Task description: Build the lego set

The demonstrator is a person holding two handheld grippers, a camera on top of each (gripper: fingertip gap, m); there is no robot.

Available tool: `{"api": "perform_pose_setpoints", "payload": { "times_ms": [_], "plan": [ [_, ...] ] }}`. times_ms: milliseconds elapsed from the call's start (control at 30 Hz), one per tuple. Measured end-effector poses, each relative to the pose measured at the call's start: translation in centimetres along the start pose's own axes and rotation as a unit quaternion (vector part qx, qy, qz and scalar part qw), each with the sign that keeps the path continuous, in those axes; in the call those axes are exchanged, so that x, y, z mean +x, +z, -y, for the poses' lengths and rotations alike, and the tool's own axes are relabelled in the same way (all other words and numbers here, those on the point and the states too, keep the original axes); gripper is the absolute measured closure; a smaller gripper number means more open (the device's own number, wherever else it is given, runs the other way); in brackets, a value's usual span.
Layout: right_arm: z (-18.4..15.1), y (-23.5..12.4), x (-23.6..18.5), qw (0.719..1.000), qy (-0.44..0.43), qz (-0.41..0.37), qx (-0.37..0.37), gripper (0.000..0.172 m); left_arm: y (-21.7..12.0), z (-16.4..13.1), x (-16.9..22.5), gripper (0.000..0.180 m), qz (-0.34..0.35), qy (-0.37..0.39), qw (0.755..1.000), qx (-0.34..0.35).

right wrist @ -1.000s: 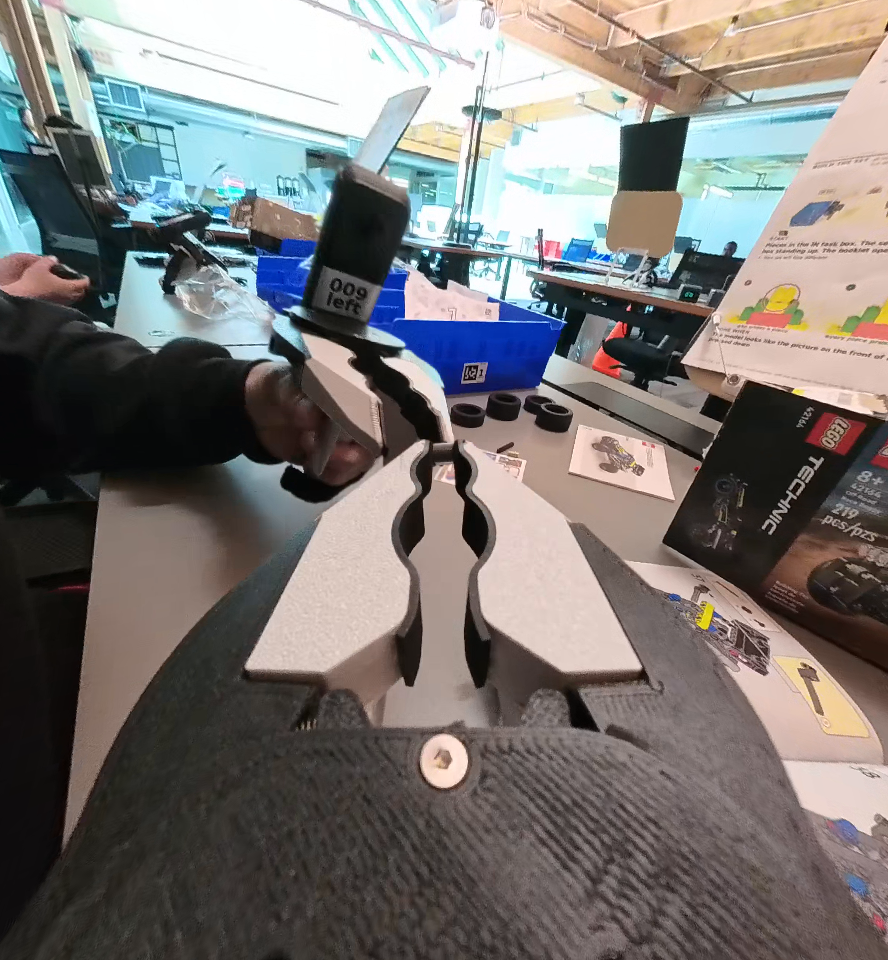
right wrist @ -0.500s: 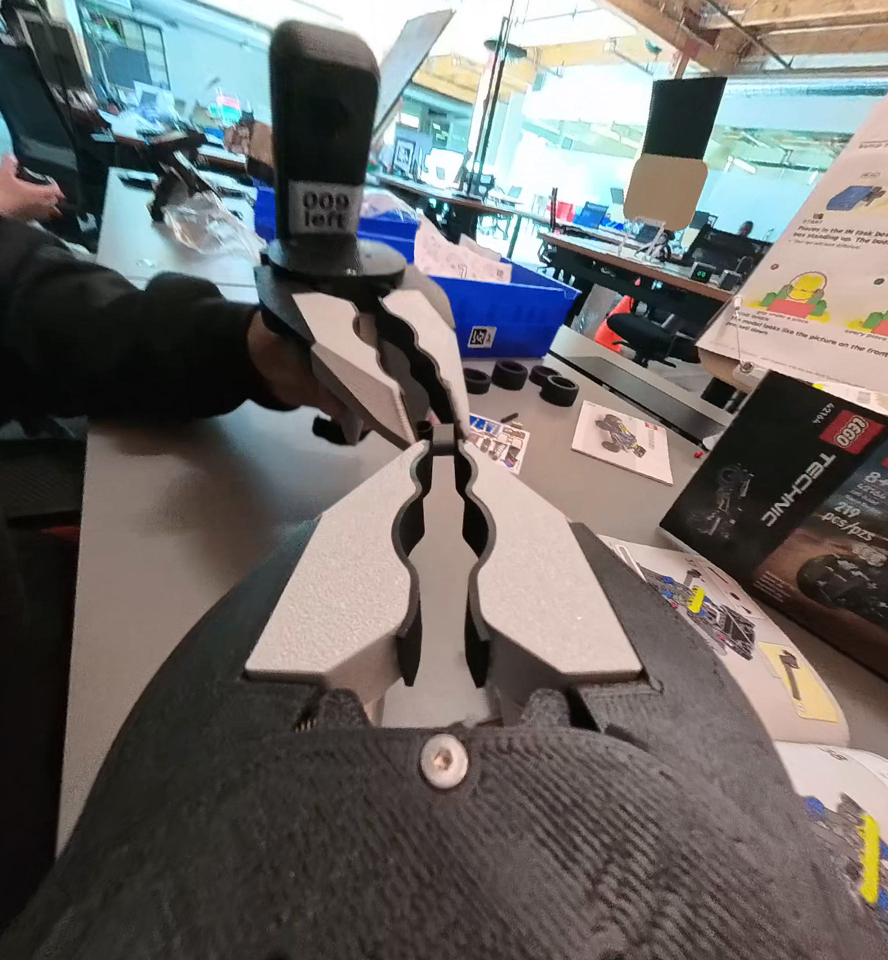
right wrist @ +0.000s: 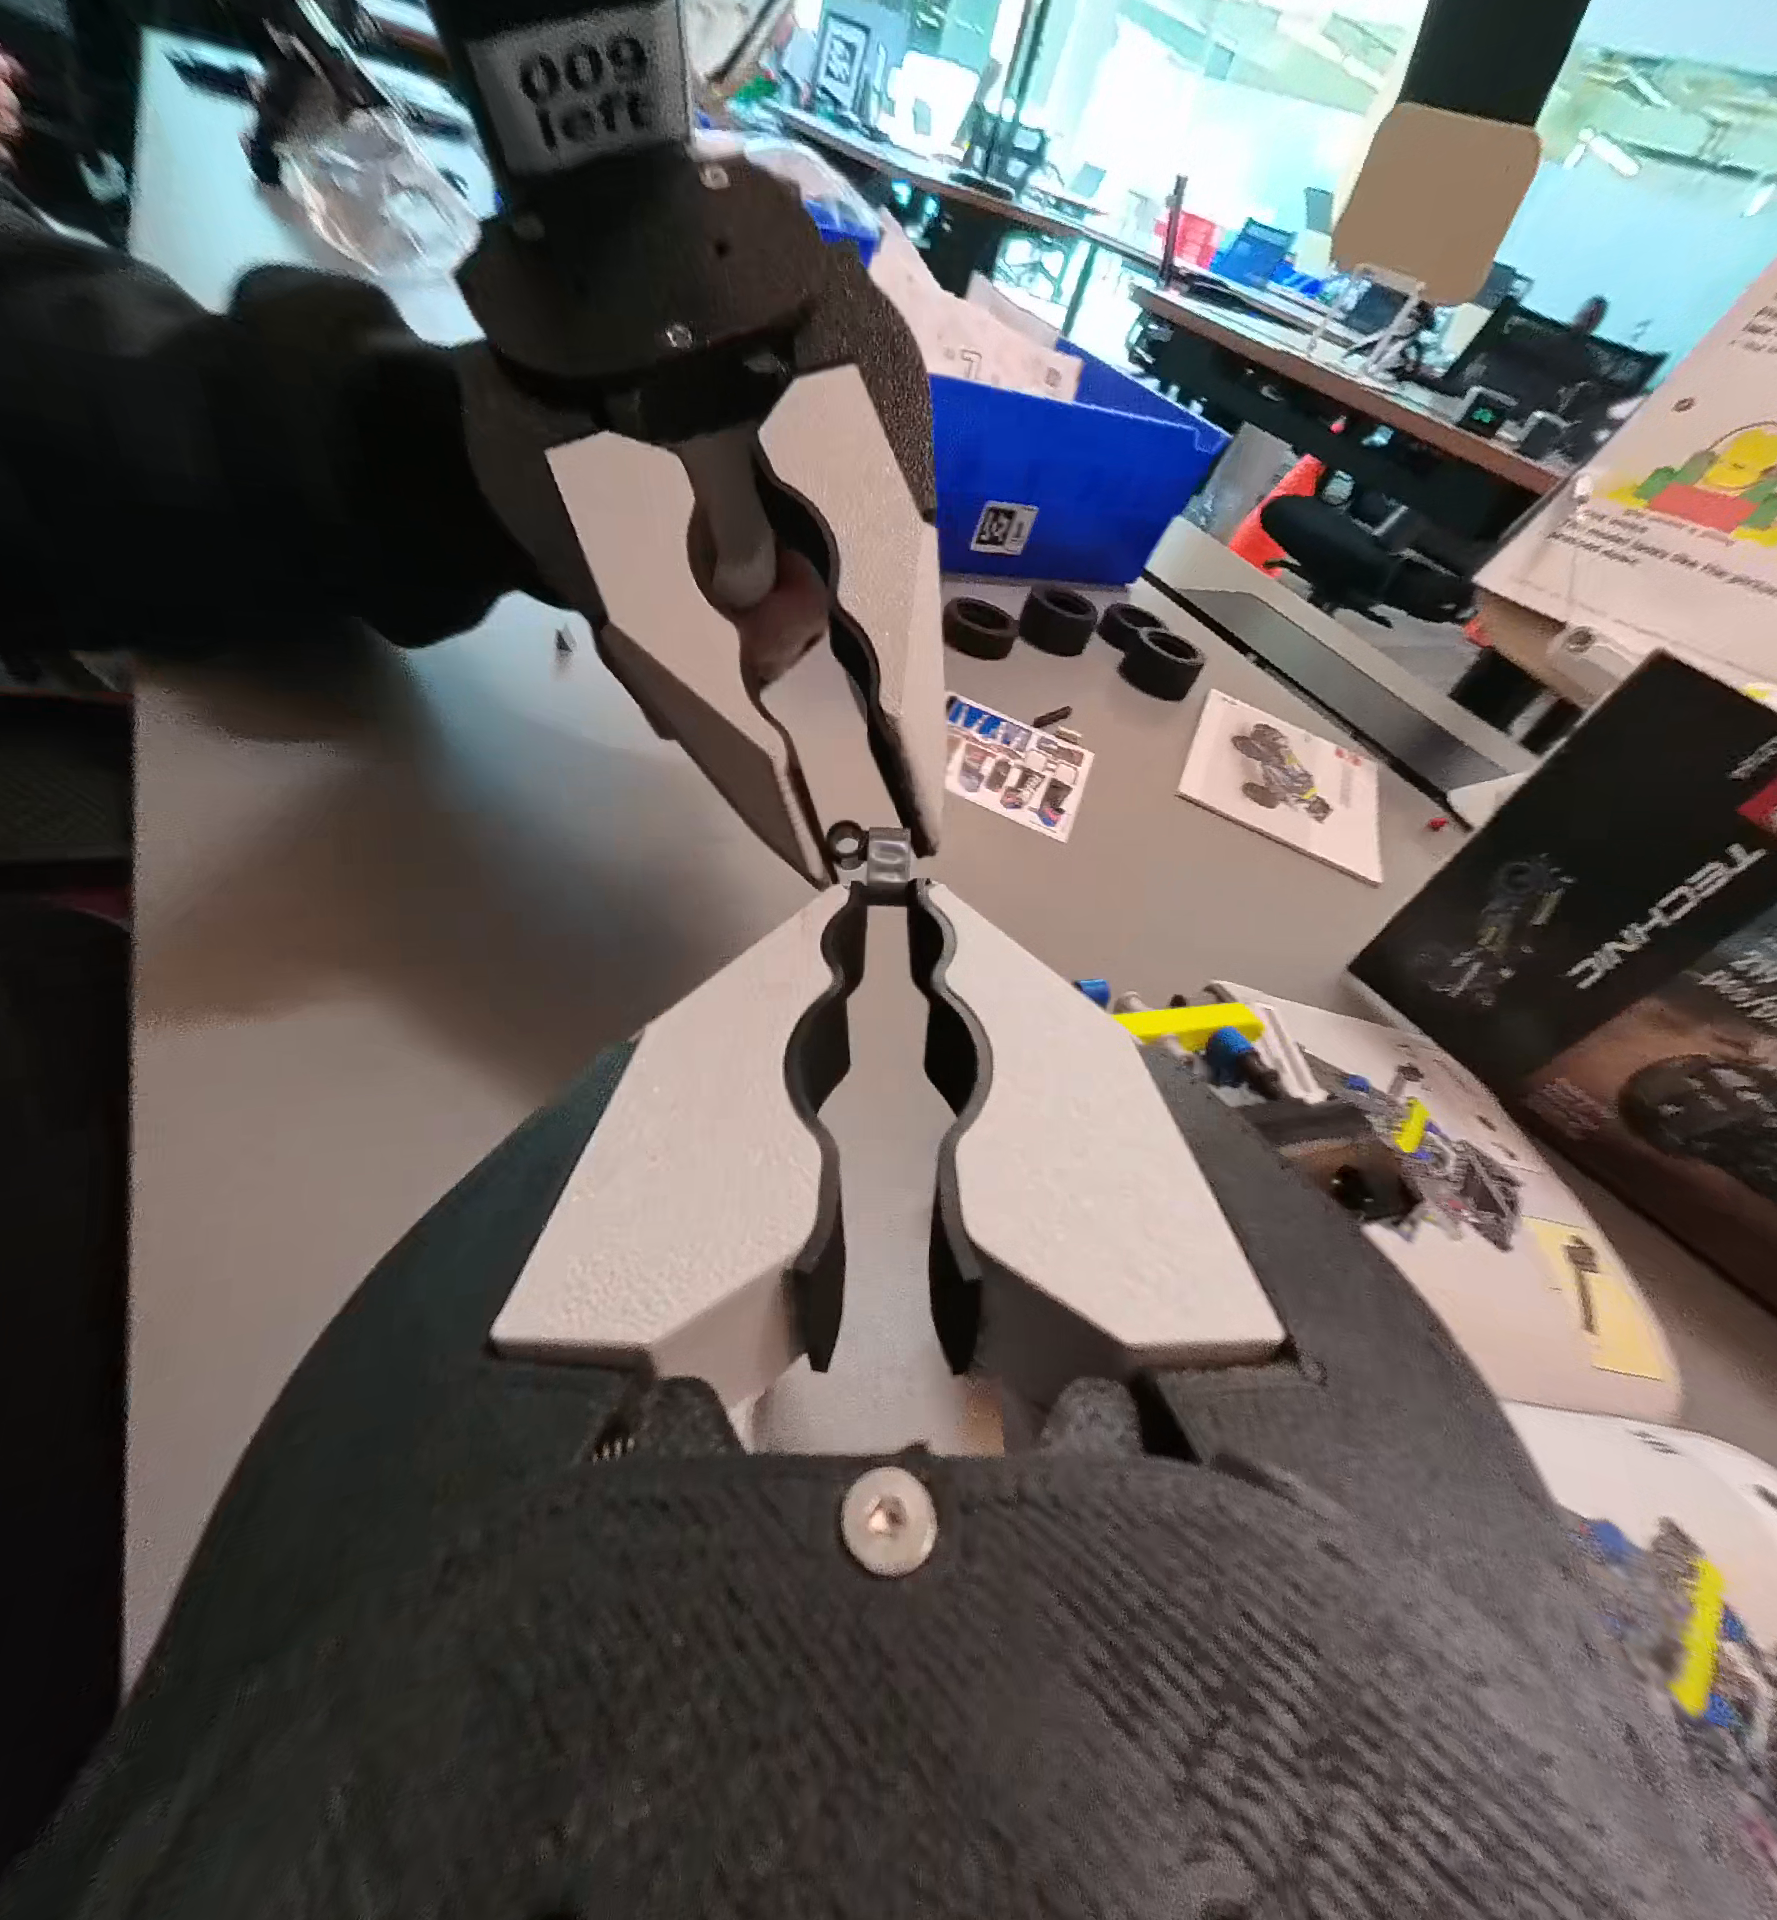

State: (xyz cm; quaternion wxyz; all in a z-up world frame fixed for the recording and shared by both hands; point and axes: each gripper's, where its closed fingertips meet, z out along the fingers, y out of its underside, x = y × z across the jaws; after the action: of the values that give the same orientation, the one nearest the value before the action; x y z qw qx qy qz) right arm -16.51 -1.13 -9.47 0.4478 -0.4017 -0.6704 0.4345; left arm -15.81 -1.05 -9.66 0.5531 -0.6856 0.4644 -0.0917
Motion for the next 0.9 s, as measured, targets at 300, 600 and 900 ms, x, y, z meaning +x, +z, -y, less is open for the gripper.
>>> {"api": "perform_pose_setpoints", "payload": {
  "times_ms": [300,600,900],
  "plan": [
    [-0.2,0.0,-0.3,1.000,-0.013,0.016,-0.011,0.167,0.1,0.0,0.2,0.168,-0.046,-0.012,0.998,0.027],
    [-0.7,0.3,-0.7,0.998,-0.038,0.034,-0.038,0.167,0.1,-0.4,0.8,0.167,-0.066,-0.018,0.997,0.025],
    [-1.0,0.3,0.5,0.993,-0.090,-0.007,-0.079,0.166,0.5,-0.8,-0.3,0.168,-0.021,0.007,0.999,0.023]
  ]
}}
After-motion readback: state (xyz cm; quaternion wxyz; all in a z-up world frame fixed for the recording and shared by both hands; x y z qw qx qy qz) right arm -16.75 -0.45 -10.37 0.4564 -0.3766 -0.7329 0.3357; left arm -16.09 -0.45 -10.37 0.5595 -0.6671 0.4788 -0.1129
